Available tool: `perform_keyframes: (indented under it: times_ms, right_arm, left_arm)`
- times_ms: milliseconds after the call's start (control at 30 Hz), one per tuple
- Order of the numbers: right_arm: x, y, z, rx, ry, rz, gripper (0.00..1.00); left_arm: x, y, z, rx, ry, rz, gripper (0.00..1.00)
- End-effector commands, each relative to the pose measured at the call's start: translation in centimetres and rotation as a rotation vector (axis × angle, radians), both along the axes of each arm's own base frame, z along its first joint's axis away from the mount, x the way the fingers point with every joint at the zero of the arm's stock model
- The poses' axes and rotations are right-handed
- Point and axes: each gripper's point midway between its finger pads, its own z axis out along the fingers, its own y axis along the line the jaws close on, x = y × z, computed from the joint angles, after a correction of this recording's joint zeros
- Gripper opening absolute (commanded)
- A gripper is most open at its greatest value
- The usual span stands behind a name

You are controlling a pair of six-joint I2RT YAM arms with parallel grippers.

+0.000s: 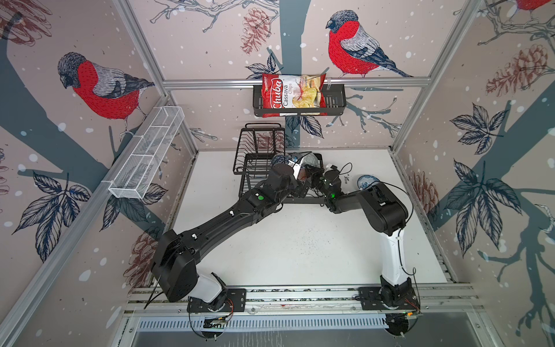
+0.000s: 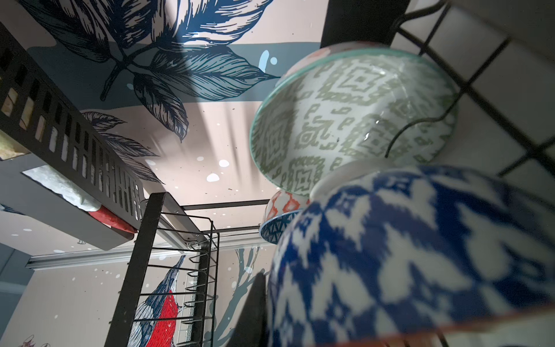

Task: Load the bowls into the dish rack

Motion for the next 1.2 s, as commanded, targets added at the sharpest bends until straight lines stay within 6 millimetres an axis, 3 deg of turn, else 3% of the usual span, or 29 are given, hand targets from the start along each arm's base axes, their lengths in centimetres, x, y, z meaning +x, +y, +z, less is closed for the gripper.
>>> perform_keyframes:
  times_ms: [0, 1167]
  right_arm:
    - [-0.1, 0.2, 0.8, 0.021, -0.009, 0.013, 0.15]
    - [-0.6, -0.7, 3.2, 0.003, -0.034, 0.012, 0.24]
  left_arm:
    - [0.2, 0.1, 0.5, -0.019, -0.007, 0.015, 0.98]
    - [0.1, 0.1, 0.7, -0.026, -0.007, 0.015, 0.98]
